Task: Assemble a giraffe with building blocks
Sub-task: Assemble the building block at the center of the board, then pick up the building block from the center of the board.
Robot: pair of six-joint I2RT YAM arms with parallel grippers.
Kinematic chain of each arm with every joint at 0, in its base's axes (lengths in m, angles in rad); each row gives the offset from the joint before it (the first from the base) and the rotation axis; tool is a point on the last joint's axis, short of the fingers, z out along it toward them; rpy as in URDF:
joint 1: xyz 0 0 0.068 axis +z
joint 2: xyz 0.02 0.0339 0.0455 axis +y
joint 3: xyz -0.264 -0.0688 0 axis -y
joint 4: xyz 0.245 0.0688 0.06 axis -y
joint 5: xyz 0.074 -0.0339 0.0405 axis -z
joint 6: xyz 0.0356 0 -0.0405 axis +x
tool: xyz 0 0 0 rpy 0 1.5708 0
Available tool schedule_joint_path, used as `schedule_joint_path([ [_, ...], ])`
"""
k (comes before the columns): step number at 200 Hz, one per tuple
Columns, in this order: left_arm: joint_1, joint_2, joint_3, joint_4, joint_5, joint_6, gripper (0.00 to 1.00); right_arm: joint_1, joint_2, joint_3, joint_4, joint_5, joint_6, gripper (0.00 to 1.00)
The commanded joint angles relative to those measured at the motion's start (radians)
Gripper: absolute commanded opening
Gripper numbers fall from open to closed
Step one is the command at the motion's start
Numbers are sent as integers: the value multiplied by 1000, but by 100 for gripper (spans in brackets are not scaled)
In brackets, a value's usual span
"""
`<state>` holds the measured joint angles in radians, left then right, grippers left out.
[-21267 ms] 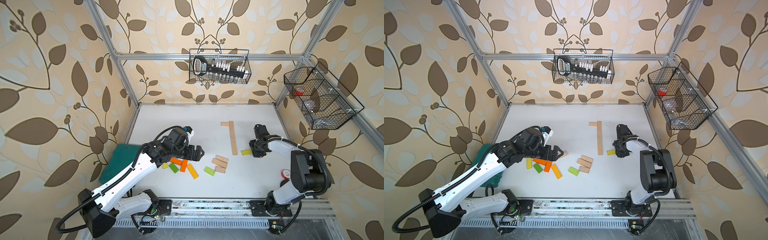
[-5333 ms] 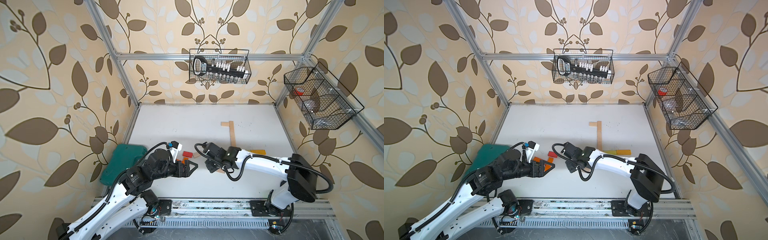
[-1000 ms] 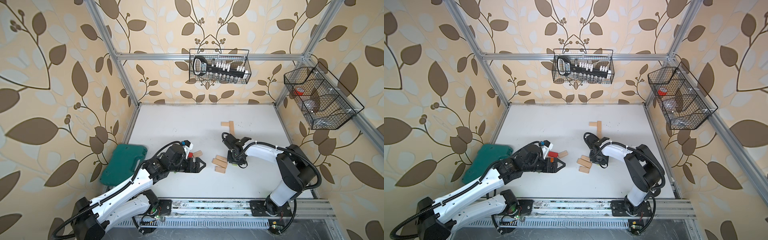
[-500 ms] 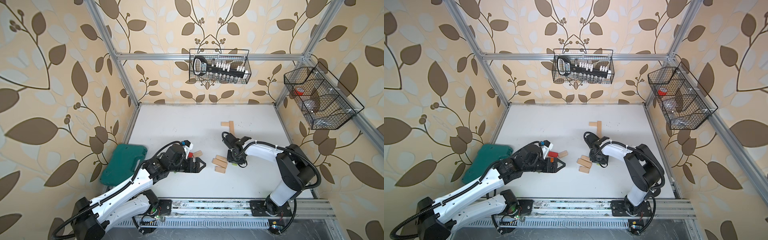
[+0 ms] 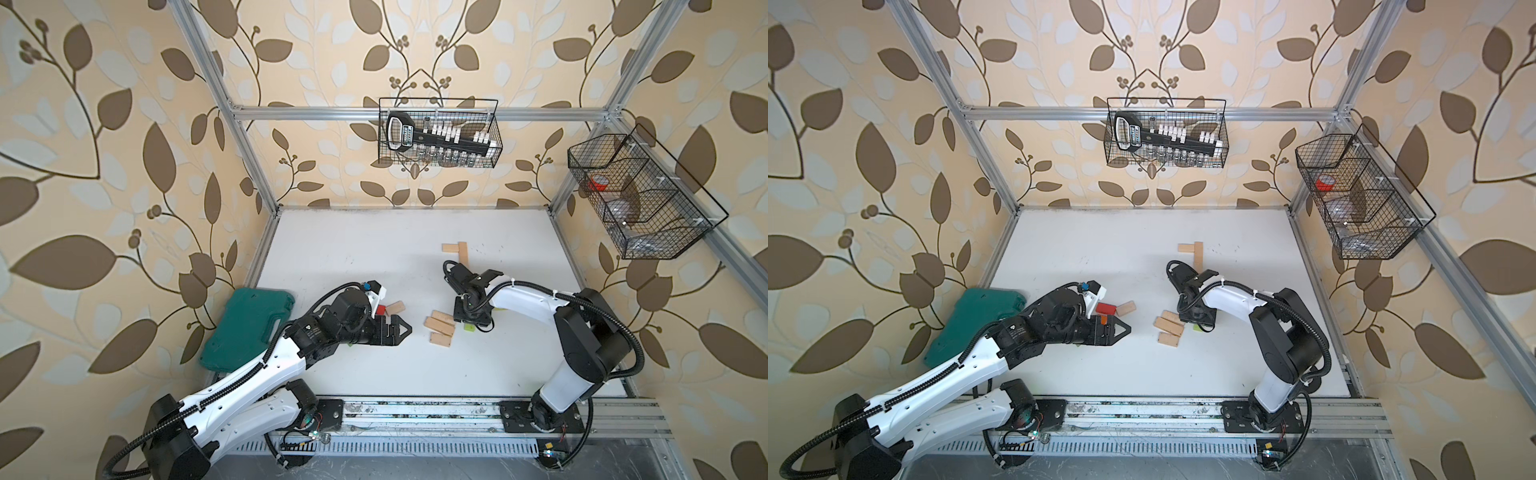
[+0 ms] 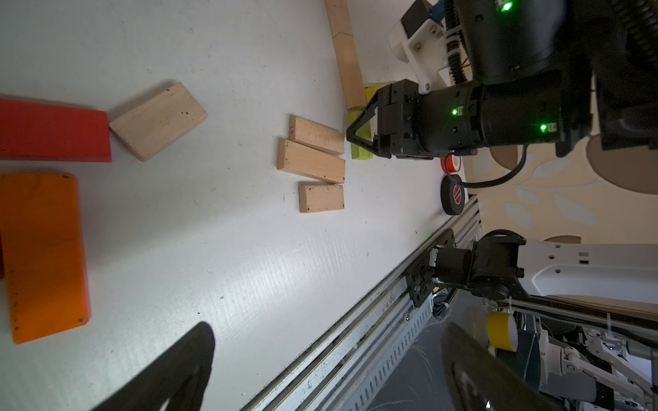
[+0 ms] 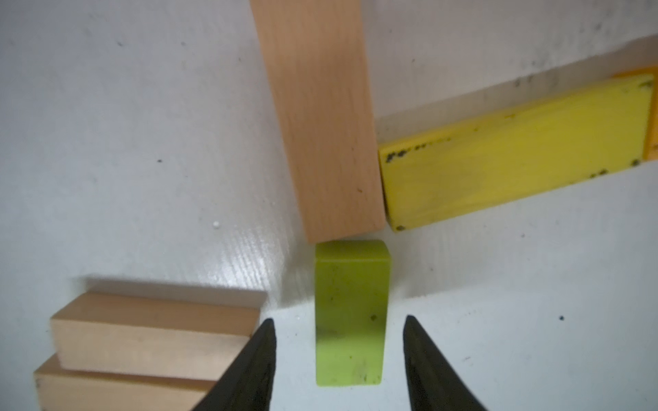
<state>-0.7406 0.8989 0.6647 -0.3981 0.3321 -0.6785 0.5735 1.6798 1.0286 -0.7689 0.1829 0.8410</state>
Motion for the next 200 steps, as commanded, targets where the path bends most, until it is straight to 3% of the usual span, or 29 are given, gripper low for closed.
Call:
schedule_joint_path([
  [1,-8,-10,24,-18,-11,28,99,-4,-56,60,-73,28,-7,56],
  [72,-8,-38,148,-156,-55,60,99,-2,-295,228,-253,86,-66,55],
  [111,-8,-59,170,-198,-64,50,99,15,-404,197,-250,28,-121,51],
  [135,-8,-77,165,-220,-69,34,99,72,-429,127,-188,-61,-205,51],
  [154,-7,-104,150,-232,-78,13,99,180,-421,68,-132,-88,-236,50],
  [200,-8,-197,79,-244,-81,-40,99,312,-304,-23,-14,-120,-259,54],
])
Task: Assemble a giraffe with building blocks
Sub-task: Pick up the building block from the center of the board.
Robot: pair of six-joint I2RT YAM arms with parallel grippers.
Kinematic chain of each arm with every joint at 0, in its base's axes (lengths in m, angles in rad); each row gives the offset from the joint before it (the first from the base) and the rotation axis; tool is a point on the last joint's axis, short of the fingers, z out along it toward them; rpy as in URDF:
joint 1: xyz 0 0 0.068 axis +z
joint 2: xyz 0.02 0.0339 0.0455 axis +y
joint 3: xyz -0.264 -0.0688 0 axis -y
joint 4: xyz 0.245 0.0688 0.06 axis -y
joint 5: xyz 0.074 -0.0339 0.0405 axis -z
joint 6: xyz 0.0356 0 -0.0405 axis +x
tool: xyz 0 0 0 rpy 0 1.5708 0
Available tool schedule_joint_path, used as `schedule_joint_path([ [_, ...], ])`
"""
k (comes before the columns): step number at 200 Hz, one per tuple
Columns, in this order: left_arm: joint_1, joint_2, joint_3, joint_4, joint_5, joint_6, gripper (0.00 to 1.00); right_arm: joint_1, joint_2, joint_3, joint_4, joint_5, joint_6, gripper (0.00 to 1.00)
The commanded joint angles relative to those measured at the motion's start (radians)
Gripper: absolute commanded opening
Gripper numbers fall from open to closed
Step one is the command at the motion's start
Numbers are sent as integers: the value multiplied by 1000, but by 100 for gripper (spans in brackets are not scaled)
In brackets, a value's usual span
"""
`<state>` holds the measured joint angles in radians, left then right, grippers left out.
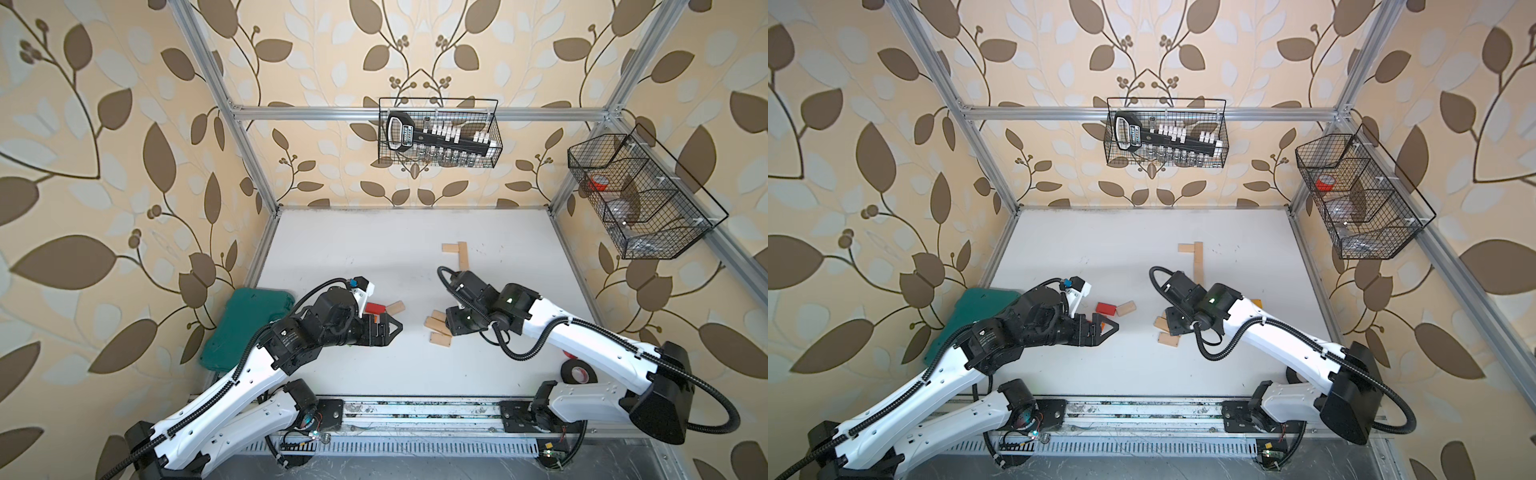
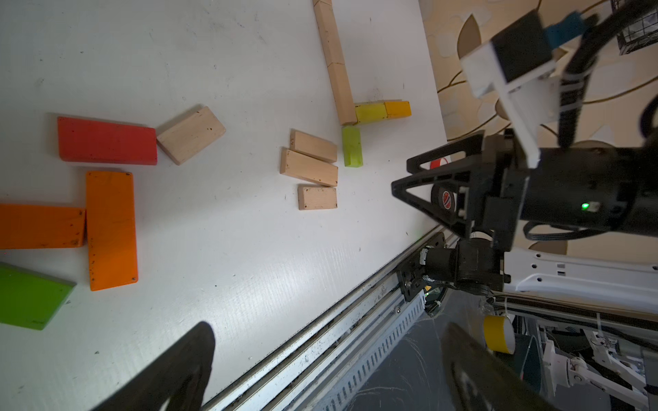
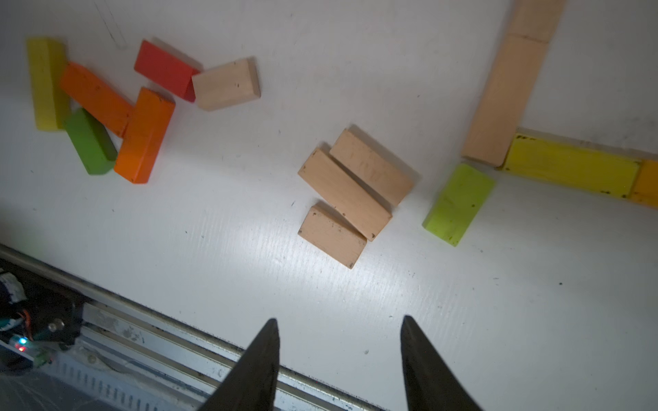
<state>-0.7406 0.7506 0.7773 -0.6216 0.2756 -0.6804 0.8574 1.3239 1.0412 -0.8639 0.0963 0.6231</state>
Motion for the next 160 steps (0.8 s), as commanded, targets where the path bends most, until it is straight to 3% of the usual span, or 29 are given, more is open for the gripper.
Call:
schedule_joint_path([
  [1,-8,-50,-34,-21,-25,-40,99,29,54,-38,84,-36,-42,55],
  [71,-8,-190,-101,-75,-53,-115,99,78,190,-61,187,-97,-127,62],
  [160,-8,-160,-102,-66,-48,-104,99,87,312,-36,235,-107,-313,67],
])
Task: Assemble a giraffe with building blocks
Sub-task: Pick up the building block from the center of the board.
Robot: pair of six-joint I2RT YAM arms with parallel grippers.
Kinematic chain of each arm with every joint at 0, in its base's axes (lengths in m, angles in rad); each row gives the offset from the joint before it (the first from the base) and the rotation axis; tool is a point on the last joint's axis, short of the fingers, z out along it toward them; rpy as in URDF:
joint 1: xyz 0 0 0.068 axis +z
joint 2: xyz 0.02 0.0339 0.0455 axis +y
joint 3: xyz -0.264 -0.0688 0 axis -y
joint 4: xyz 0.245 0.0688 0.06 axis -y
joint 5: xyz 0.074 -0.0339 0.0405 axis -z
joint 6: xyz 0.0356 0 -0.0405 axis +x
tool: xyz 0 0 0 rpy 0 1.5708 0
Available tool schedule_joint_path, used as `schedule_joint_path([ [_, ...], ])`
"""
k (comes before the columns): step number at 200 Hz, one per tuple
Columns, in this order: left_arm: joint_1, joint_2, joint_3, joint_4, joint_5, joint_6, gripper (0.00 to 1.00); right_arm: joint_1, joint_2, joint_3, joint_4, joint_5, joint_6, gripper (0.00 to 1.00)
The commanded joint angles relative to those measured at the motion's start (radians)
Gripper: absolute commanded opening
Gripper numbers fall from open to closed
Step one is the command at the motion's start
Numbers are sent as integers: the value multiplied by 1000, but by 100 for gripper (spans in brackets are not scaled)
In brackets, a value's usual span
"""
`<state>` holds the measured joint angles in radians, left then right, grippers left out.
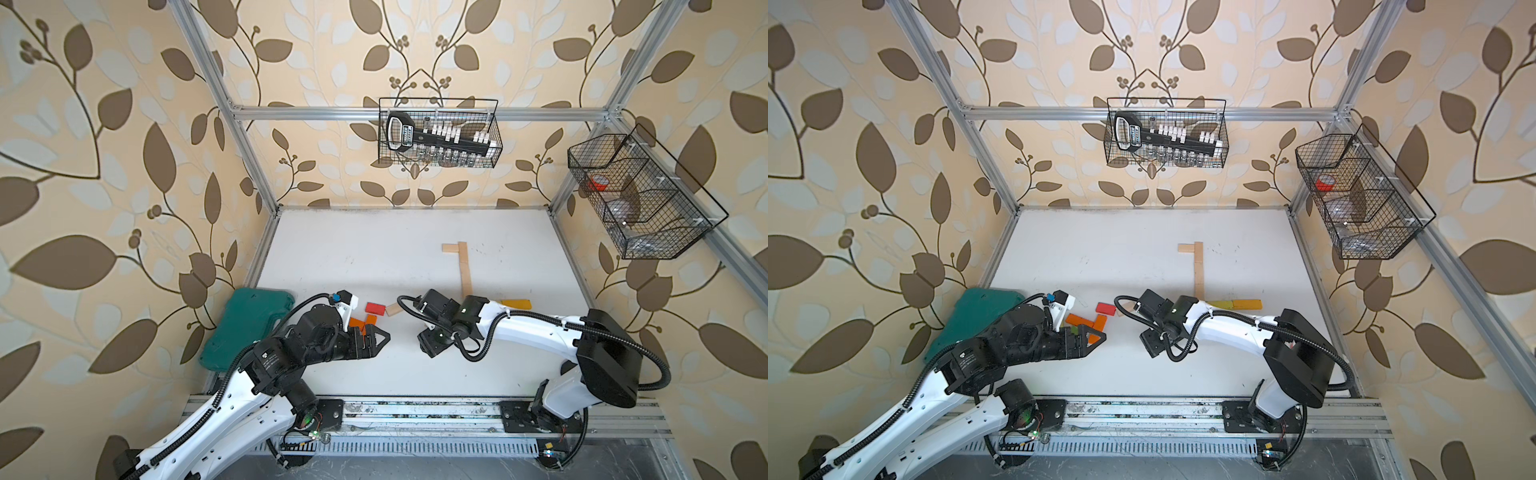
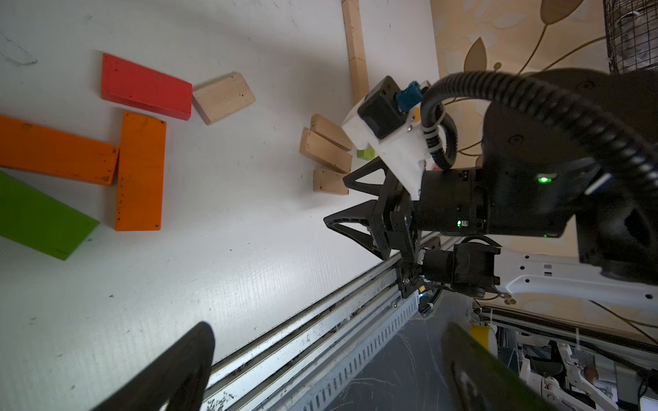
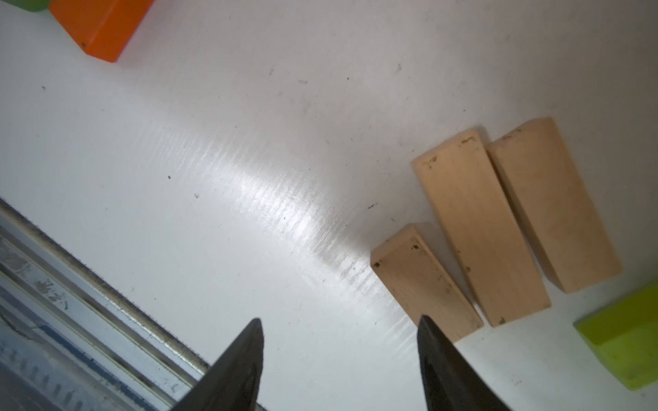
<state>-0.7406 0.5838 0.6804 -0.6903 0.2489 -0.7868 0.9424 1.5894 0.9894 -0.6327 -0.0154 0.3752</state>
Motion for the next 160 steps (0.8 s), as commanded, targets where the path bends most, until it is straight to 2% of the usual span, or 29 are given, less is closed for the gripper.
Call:
schedule_joint_path([
  [1,-8,7,-5,3,-21,3,99,1,48,16,4,5,-65,67],
  [114,-8,22,-10,17,-23,10,99,-44,98,26,-4,73,-131,70],
  [160,-8,33,-1,23,-24,16,99,-63,124,23,1,59,-148,70],
])
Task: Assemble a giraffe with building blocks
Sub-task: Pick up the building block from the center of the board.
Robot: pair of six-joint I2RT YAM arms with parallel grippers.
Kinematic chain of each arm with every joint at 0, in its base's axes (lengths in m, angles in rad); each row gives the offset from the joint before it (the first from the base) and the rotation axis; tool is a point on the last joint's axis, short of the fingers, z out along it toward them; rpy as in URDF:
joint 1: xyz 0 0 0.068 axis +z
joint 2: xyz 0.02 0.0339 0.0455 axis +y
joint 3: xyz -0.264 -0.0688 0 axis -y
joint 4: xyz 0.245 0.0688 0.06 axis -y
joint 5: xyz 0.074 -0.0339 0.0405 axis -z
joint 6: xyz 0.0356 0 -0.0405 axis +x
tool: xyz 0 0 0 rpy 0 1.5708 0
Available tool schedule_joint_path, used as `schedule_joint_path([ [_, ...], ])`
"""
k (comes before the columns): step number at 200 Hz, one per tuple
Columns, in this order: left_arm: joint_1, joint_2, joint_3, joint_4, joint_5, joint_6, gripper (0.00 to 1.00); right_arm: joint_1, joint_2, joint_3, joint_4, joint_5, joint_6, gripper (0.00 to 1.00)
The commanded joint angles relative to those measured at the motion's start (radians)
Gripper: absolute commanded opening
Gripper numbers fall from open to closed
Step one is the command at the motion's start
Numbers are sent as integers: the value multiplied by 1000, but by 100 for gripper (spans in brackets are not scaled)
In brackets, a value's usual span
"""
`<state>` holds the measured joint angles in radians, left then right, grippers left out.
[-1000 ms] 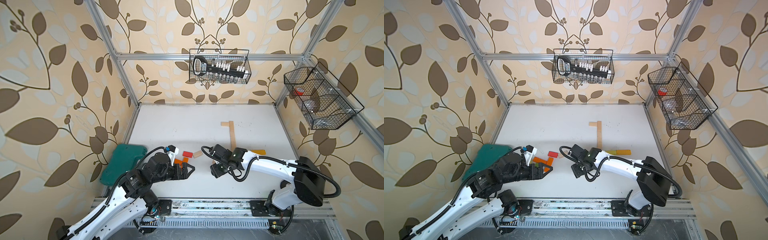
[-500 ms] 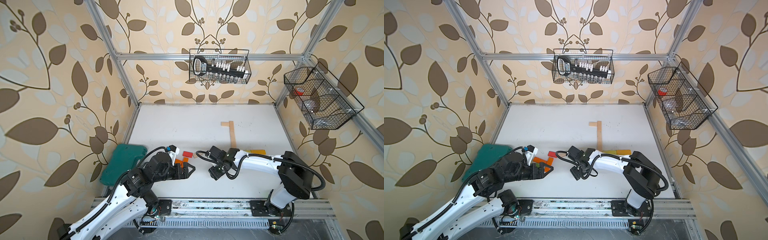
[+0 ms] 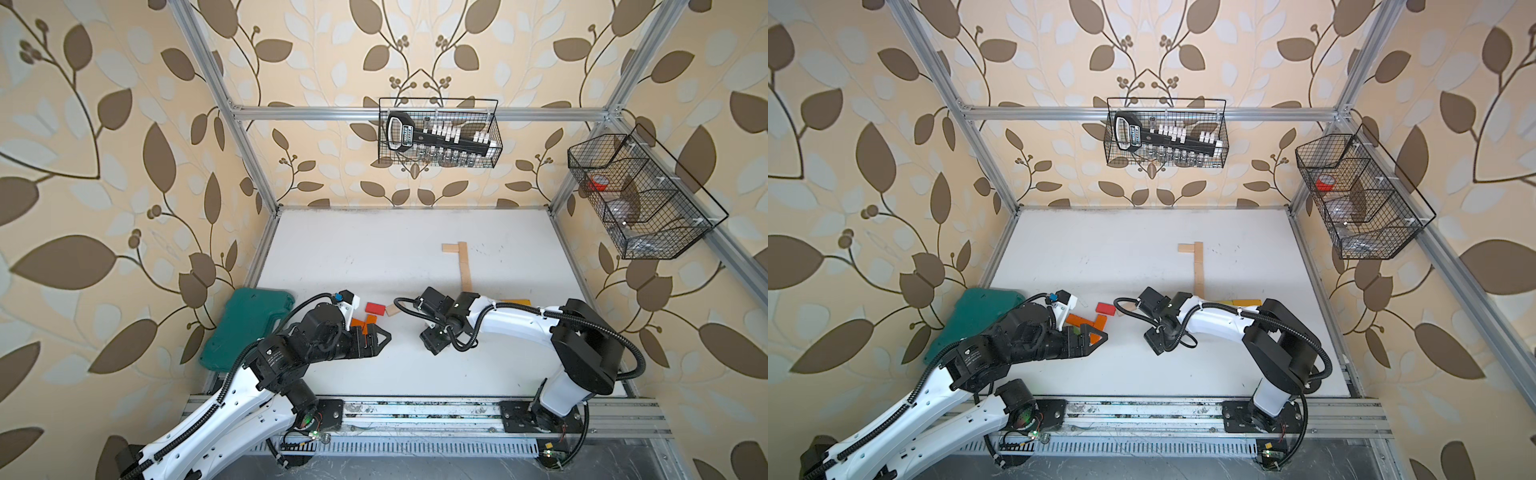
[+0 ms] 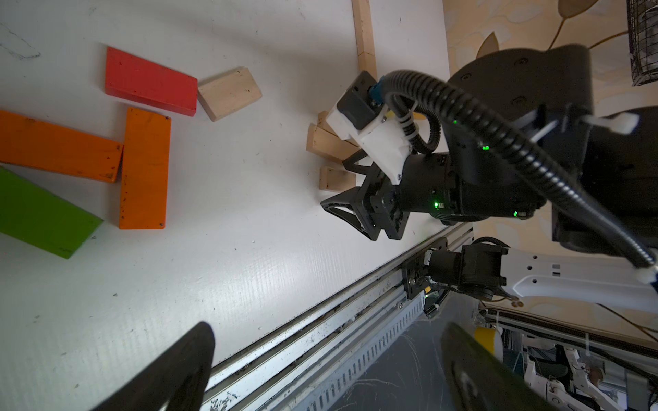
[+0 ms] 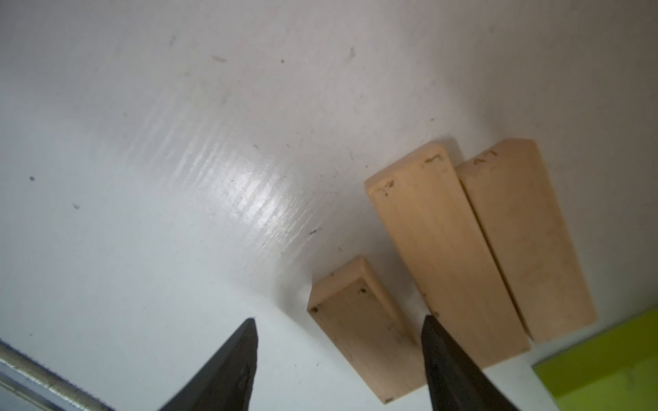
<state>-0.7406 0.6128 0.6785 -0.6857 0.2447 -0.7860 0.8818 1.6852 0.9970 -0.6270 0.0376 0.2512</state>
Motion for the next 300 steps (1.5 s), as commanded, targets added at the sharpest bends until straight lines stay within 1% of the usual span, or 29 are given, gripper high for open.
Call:
schedule_joint_path([
  [1,-8,4,0,18,-20,15,99,-3,30,15,-5,5,-24,70],
  [24,-8,5,-1,20,-19,14,99,2,39,0,-3,-14,-13,69],
  [49,-8,5,-1,20,-20,17,99,12,20,-25,-4,-36,13,64],
  [72,-8,10,-2,25,-19,20,99,47,4,-36,-14,-54,51,57],
  [91,-8,13,-4,30,-19,22,99,76,2,-34,-26,-51,86,47],
  [103,-8,16,-5,34,-16,23,99,77,1,-36,-29,-47,103,42],
  [129,-8,21,-2,34,-14,28,99,77,6,-25,-36,-20,121,39],
  [146,-8,18,-2,29,-14,31,99,76,14,-14,-44,-6,129,35],
  [157,-8,15,-2,26,-17,33,99,75,19,-7,-52,9,138,31],
  [173,-8,10,-3,24,-18,34,99,76,21,8,-76,27,148,22],
  [186,-8,10,-4,25,-18,33,99,75,1,21,-96,28,155,18],
  [200,-8,13,-2,27,-18,34,99,76,-49,39,-119,27,164,16],
  [217,-8,23,3,32,-18,39,99,70,-147,63,-152,28,169,14],
  [235,-8,45,14,46,-15,48,99,30,-274,89,-194,42,176,12],
  [259,-8,104,44,83,4,69,99,-79,-456,118,-221,72,156,7],
  [270,-8,142,63,102,14,84,99,-143,-537,129,-220,92,135,7],
  [280,-8,180,83,120,26,100,99,-185,-596,133,-209,104,94,6],
  [286,-8,205,96,132,35,112,99,-230,-628,131,-199,112,67,5],
  [300,-7,263,132,147,49,135,99,-274,-681,129,-172,145,7,4],
])
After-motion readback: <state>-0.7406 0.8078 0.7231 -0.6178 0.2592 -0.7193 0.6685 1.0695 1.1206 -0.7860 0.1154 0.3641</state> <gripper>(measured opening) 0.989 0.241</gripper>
